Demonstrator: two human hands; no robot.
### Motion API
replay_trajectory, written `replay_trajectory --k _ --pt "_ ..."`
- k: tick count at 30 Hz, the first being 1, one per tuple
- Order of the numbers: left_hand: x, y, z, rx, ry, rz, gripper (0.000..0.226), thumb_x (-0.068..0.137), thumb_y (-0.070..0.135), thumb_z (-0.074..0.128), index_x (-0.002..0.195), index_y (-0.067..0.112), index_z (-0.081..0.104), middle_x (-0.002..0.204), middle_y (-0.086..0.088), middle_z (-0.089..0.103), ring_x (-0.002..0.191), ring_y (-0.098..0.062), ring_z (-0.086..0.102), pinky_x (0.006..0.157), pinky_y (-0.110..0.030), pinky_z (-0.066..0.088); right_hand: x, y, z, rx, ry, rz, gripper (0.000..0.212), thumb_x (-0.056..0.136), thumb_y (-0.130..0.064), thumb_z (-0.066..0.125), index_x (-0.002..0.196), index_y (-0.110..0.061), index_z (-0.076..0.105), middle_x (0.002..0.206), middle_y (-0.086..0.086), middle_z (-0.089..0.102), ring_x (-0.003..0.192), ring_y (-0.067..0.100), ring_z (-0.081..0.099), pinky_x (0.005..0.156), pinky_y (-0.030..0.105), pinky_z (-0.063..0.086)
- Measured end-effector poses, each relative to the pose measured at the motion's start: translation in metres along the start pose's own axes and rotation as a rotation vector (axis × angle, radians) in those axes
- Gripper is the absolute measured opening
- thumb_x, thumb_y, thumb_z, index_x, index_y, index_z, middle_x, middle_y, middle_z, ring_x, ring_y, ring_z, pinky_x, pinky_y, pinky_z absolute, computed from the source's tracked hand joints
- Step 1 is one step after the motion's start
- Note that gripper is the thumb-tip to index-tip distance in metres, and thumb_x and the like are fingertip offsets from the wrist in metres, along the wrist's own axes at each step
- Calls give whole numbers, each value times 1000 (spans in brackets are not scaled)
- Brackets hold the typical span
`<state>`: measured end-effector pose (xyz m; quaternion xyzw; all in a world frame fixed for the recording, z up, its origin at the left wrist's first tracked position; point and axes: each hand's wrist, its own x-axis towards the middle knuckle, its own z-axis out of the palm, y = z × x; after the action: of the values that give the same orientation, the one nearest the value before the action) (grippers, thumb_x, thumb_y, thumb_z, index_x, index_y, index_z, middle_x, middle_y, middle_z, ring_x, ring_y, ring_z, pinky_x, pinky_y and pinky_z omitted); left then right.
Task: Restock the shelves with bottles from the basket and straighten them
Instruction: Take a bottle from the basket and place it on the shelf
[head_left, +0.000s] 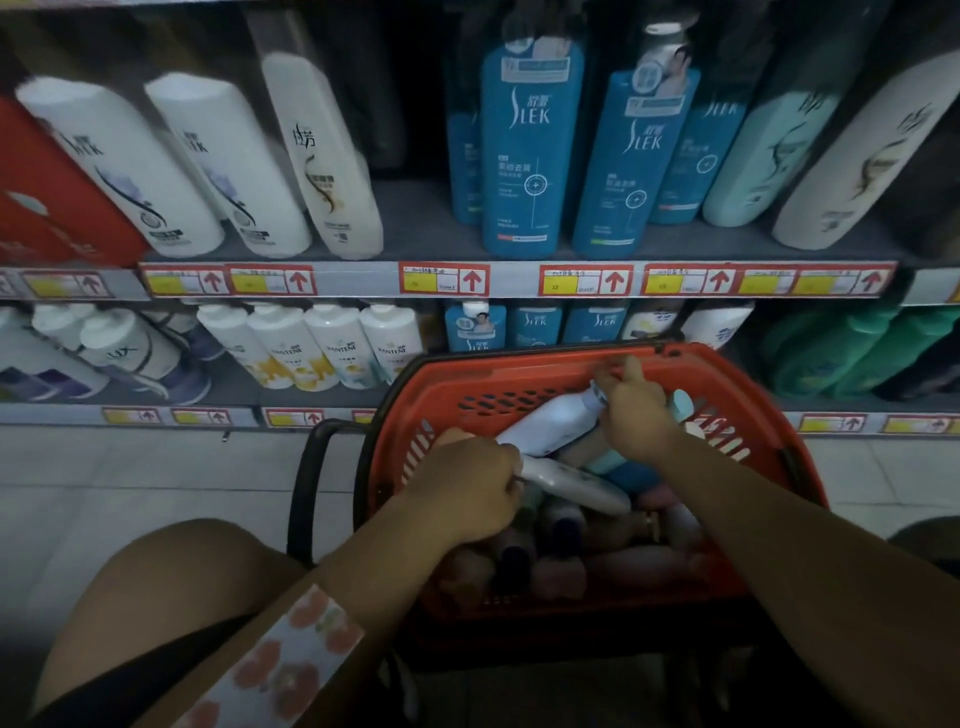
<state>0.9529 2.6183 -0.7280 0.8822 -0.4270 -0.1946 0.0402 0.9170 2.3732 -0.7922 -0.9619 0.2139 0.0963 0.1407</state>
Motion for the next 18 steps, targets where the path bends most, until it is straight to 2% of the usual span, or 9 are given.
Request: replay_trajectory --k 2,4,6,8,12,15,18 --pt "2 -7 2 -21 -9 -10 26 93 39 47 104 21 61 111 -3 62 112 -27 53 82 -35 41 -3 -1 4 29 72 -14 56 94 -5 58 148 -18 48 141 17 36 106 41 52 91 39 47" --pt "3 -11 4 -36 -9 -29 26 92 40 47 105 22 60 112 -1 61 113 -26 52 77 -34 39 -7 -2 7 137 110 -22 41 96 -10 61 137 -12 59 136 19 41 110 40 50 92 34 40" --pt "4 -12 3 -44 -10 -42 24 93 40 47 104 22 59 113 -2 60 113 -25 52 74 -32 34 -8 0 13 250 34 -45 34 95 -12 65 128 -7 62 130 18 48 114 37 50 90 32 36" --pt "4 -10 1 -47 -30 -56 23 93 40 48 105 22 58 115 -2 59 113 -24 52 75 -32 33 -9 0 19 306 -31 -71 32 95 -14 65 125 -4 62 123 18 56 113 36 53 84 31 36" --pt "4 -7 -1 -69 -51 -108 27 94 38 51 113 21 57 122 -2 58 116 -25 52 80 -33 37 -10 -13 14 376 35 -83 25 97 -20 63 118 -8 64 118 17 65 111 33 58 87 36 45" --pt "4 -8 -1 -104 -44 -118 43 93 39 54 133 22 51 134 -3 56 124 -27 51 94 -37 44 -14 -31 0 339 107 -203 24 96 -27 64 115 -12 64 115 13 65 106 31 60 86 42 49" --pt "4 -9 -4 -189 -14 -112 72 92 37 62 153 24 28 151 -7 44 134 -28 47 104 -36 41 -20 -43 -22 307 210 -334 27 94 -33 67 108 -10 65 103 12 68 93 31 62 77 42 50"
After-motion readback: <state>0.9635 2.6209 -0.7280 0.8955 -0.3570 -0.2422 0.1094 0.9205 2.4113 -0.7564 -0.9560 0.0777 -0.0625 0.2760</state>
